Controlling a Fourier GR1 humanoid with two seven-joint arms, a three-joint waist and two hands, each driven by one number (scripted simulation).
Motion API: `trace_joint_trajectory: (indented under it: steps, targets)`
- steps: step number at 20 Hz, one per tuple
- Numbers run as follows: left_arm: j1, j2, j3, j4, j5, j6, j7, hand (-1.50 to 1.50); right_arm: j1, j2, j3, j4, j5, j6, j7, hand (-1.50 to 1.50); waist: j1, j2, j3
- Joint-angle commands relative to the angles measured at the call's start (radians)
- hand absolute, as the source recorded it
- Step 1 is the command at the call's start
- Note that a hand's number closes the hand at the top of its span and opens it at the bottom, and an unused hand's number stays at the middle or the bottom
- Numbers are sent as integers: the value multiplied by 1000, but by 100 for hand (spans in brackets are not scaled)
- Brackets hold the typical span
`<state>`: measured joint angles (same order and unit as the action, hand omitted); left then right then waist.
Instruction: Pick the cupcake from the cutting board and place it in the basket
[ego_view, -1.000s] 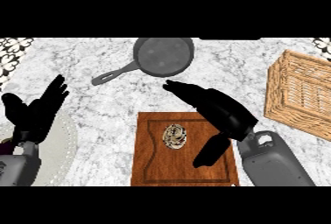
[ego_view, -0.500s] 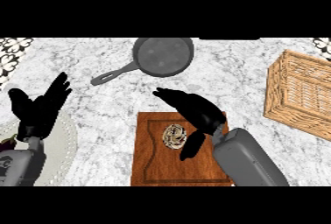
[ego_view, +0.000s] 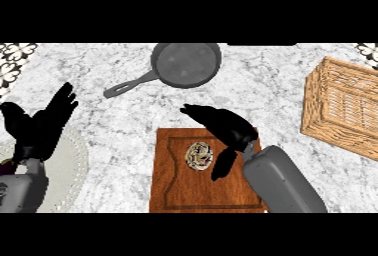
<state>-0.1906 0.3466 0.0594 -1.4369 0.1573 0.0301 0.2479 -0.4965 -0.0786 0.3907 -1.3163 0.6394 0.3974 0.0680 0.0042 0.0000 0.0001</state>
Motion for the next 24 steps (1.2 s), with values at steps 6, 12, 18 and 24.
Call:
trace_joint_trajectory:
  steps: [6,12,18,24]
  targets:
    - [20,-74,1,89,-67,-14,-121,0,99,-23,-33,-15,7,49,-147,-150,-5,1,0]
    - [-23,-38,55,5,-50,-45,32,0,69,21,-64,-43,45,104,-134,-150,-3,-1,0]
    - [16,-95,43,36,-91,-32,-54,0,100,55,-22,15,169,3,-138,-150,-2,0,0]
    - [-8,-89,54,40,-103,-47,-46,0,166,77,78,42,224,-91,-115,-150,-3,0,0]
